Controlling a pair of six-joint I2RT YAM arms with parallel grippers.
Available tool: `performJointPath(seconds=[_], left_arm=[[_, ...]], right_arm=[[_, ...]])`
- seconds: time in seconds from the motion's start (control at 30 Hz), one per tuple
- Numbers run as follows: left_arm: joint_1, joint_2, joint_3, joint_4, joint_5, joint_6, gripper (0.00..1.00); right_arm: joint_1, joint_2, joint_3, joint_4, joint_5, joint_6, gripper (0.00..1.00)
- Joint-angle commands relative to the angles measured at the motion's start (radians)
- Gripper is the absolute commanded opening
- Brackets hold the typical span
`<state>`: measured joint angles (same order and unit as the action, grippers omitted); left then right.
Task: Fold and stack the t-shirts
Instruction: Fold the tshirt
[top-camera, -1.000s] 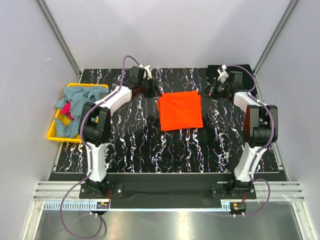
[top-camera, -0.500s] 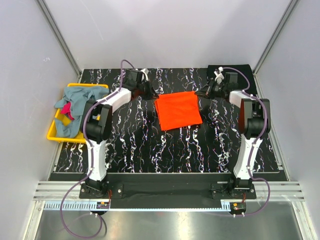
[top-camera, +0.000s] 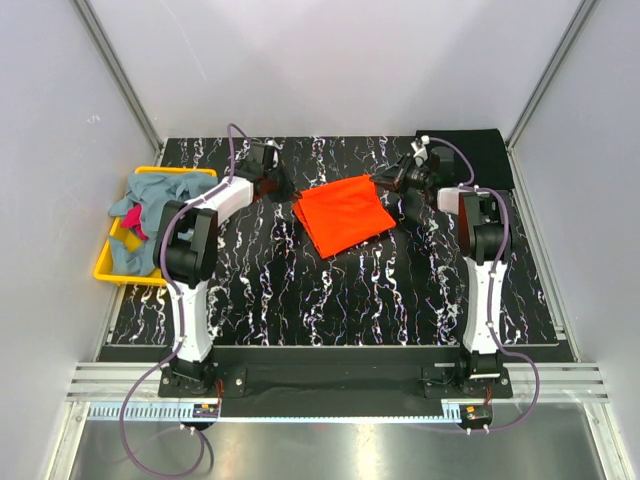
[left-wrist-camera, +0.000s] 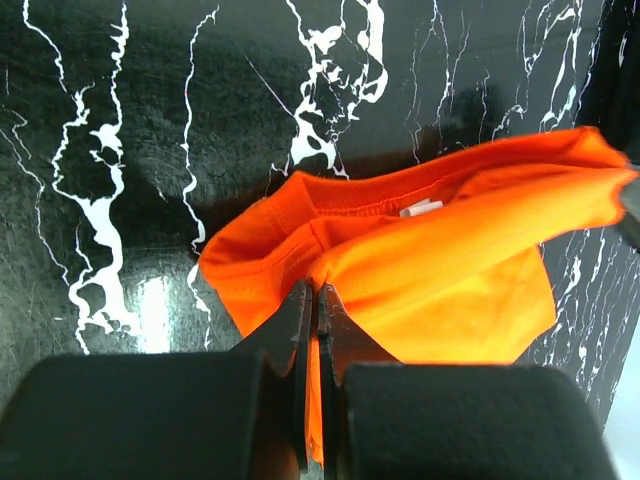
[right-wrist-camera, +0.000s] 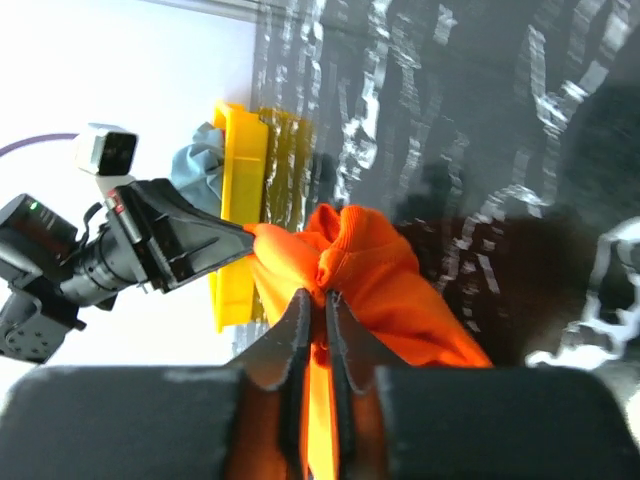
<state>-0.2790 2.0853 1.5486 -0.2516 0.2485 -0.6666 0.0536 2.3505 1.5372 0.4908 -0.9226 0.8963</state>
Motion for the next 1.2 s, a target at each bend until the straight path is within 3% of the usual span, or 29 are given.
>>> performJointPath(seconds=[0.0,0.17,0.27,0.43,0.67,0.97,1.03,1.17], left_arm=[[0.017,0.021,0.013,0.028,-0.014,0.019,0.0],[0.026,0.053,0.064,0.034,0.049,0.051,0.0],[0.031,0.056,0.087,0.034,0.071,0.07,0.0],[0.04,0.053,0.108,0.02,0.11,0.056,0.0],[0.041,0.051,0.081,0.023,0.092,0.048,0.0],[0.04,0.059,0.096,0.026,0.1,0.05,0.0],[0.043,0.065,0.105,0.025,0.106,0.061,0.0],[0.049,0.084,0.159,0.0,0.121,0.09,0.0]], right_arm=[[-0.012,0.024,0.089,0.013,-0.038,0.05,0.16],[-0.018,-0.065,0.071,-0.331,0.06,-0.229,0.51],[-0.031,-0.146,-0.05,-0.371,0.097,-0.289,0.64],[-0.031,-0.247,-0.205,-0.42,0.128,-0.381,0.72],[-0.026,-0.298,-0.307,-0.34,0.079,-0.382,0.71],[0.008,-0.306,-0.365,-0.241,0.05,-0.367,0.55],[0.008,-0.304,-0.361,-0.25,0.057,-0.369,0.55],[0.011,-0.319,-0.355,-0.264,0.099,-0.379,0.65]])
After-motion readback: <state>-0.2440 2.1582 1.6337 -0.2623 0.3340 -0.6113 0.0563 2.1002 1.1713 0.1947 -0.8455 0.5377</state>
